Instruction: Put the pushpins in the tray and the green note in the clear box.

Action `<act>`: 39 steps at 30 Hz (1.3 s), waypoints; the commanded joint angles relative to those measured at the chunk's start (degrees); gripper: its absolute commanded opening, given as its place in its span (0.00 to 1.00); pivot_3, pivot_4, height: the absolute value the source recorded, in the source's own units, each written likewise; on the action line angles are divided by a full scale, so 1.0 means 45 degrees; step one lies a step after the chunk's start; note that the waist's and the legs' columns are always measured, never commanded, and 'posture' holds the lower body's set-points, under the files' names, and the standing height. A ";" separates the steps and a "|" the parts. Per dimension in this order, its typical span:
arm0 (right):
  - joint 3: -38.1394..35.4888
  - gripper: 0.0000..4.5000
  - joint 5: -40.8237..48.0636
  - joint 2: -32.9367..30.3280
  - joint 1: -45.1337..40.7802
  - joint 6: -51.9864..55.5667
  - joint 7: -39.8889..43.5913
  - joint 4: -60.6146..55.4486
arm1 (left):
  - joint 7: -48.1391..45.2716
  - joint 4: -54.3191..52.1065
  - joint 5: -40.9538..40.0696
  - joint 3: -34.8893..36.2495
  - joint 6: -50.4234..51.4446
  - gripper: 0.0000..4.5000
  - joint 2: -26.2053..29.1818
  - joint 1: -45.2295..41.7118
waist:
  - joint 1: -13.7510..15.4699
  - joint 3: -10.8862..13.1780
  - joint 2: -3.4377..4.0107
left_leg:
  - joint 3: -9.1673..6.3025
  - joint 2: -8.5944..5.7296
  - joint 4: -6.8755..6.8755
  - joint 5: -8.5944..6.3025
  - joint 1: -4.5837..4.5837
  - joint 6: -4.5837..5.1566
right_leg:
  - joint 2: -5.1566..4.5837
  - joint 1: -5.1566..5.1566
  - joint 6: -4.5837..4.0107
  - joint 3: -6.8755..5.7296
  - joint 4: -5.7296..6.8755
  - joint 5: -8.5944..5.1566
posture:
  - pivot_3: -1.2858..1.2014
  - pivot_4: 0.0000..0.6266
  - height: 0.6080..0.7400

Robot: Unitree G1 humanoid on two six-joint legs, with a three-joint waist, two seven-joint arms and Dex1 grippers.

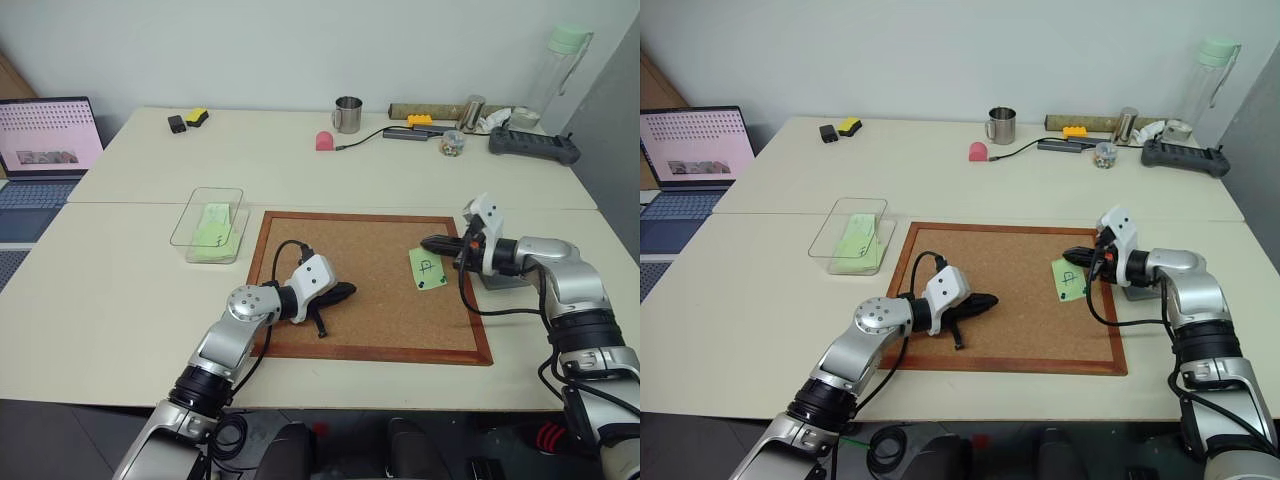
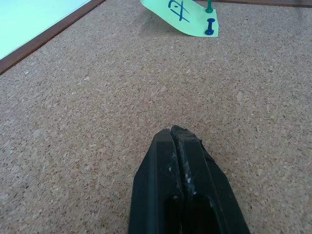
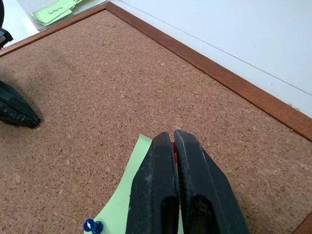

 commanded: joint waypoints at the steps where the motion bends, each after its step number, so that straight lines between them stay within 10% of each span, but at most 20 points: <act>1: -0.0730 0.00 0.0700 -0.0081 -0.0637 0.0701 -0.0125 -0.0481 | 0.0050 0.0311 0.0362 -0.0308 0.0038 0.00 0.0000 0.0146 | 0.0001 0.0000 0.0000 | 0.0002 0.0000 0.0000 0.0000 0.0000 0.0000 | 0.0000 0.0001 0.0000 0.0001 0.0000 0.0000 | 0.52 0.24 1.00; 36: -0.1774 0.00 0.0077 -0.3894 0.2324 0.0812 -0.0469 -0.0294 | -0.0079 0.0549 0.0529 -0.0582 -0.0360 0.00 0.0031 0.0031 | 0.0062 -0.0026 0.0045 | 0.0034 0.0000 0.0002 -0.0001 0.0006 0.0004 | -0.0002 0.0018 0.0005 0.0008 -0.0012 -0.0002 | 0.52 0.24 1.00; 39: -0.1683 0.13 -0.0120 -0.3847 0.2438 0.0561 -0.0477 -0.0173 | -0.0093 0.0581 0.0537 -0.0594 -0.0393 0.00 0.0030 0.0018 | 0.0064 -0.0028 0.0047 | 0.0033 0.0000 0.0002 -0.0001 0.0006 0.0004 | -0.0002 0.0019 0.0005 0.0002 -0.0010 -0.0002 | 0.52 0.24 1.00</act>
